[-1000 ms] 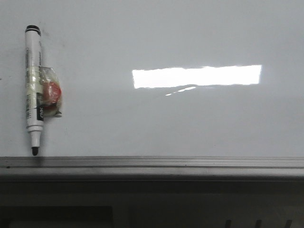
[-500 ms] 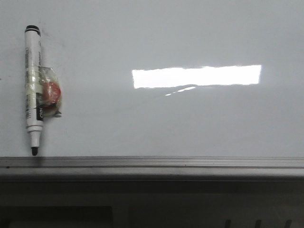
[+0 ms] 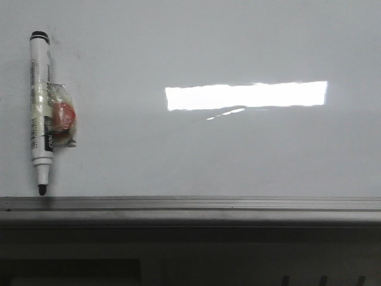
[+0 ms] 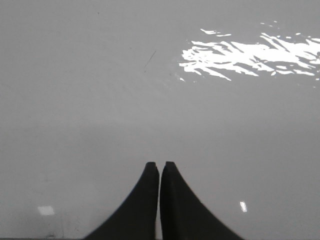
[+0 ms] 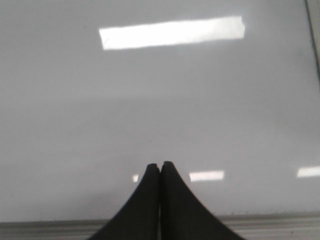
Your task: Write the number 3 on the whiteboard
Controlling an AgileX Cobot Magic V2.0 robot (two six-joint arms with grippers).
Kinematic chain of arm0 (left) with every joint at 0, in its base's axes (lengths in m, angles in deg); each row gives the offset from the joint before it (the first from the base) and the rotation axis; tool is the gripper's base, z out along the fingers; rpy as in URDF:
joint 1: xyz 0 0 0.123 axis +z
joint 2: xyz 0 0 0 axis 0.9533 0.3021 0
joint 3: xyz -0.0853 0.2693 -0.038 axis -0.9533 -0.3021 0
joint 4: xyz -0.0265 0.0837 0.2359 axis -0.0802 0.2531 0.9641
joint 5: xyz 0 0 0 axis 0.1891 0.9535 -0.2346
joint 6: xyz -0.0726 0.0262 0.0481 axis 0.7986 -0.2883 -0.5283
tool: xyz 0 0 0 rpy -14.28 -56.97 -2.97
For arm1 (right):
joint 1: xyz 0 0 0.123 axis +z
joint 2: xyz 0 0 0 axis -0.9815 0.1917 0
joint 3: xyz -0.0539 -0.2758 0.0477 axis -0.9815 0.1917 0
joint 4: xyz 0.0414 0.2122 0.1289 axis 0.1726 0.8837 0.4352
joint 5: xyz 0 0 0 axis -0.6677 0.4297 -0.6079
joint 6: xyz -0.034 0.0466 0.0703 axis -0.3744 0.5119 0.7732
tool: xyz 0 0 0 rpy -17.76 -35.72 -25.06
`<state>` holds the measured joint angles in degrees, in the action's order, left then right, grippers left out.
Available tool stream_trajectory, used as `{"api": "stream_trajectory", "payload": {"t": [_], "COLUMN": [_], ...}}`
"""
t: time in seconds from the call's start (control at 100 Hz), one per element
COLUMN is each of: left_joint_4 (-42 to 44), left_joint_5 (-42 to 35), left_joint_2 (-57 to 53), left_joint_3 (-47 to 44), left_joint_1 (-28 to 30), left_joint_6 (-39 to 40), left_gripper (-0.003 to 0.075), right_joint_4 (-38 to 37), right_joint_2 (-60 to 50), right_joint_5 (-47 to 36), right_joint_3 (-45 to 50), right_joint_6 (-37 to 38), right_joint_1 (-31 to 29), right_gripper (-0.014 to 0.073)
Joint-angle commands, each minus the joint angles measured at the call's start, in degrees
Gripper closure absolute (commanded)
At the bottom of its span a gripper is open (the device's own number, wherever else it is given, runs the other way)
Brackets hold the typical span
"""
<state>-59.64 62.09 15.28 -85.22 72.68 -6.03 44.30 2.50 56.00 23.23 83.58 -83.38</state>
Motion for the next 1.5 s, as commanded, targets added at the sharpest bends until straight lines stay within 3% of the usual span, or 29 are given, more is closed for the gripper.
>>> {"api": "stream_trajectory", "payload": {"t": [0.0,0.22,0.28,0.37,0.53,0.75,0.93,1.05,1.18,1.49], "left_joint_4": [-1.4,-2.4,-6.1,-12.9,-13.2,-14.0,-13.4,-13.7,-17.9,-21.7], "left_joint_5": [-5.4,-5.7,-5.7,-5.5,-4.7,-10.0,-7.5,-1.2,3.5,-1.6], "left_joint_2": [2.3,14.0,17.2,20.4,22.2,22.2,22.2,22.2,22.2,22.2], "left_joint_3": [-0.4,5.9,8.2,10.3,12.6,12.8,14.7,18.1,21.0,21.5], "left_joint_1": [0.1,0.1,0.0,0.0,-0.1,-0.2,-1.6,-6.4,-14.7,-32.3], "left_joint_6": [0.1,0.1,0.1,0.1,-0.2,-1.5,-5.0,-11.7,-13.3,-13.7], "left_gripper": [0.0741,0.0741,0.0741,0.0741,0.0732,0.0460,0.0446,0.0421,0.0330,0.0310], "right_joint_4": [1.9,2.2,2.5,2.5,2.5,2.5,2.5,2.5,3.1,3.1], "right_joint_2": [6.4,21.9,24.3,26.4,26.7,26.7,26.7,26.7,26.7,26.7], "right_joint_5": [-3.4,0.4,0.5,0.5,1.8,2.3,1.2,1.5,1.5,1.4], "right_joint_3": [-1.6,-10.5,-12.4,-13.8,-13.8,-13.8,-13.8,-13.8,-13.8,-13.8], "right_joint_6": [0.0,0.0,0.0,0.0,0.0,0.0,0.0,0.0,0.0,0.0], "right_joint_1": [0.0,0.0,0.0,0.0,0.0,2.9,3.2,3.2,3.2,3.2], "right_gripper": [0.0658,0.0658,0.0658,0.0658,0.0658,0.0658,0.0658,0.0658,0.0658,0.0658]}}
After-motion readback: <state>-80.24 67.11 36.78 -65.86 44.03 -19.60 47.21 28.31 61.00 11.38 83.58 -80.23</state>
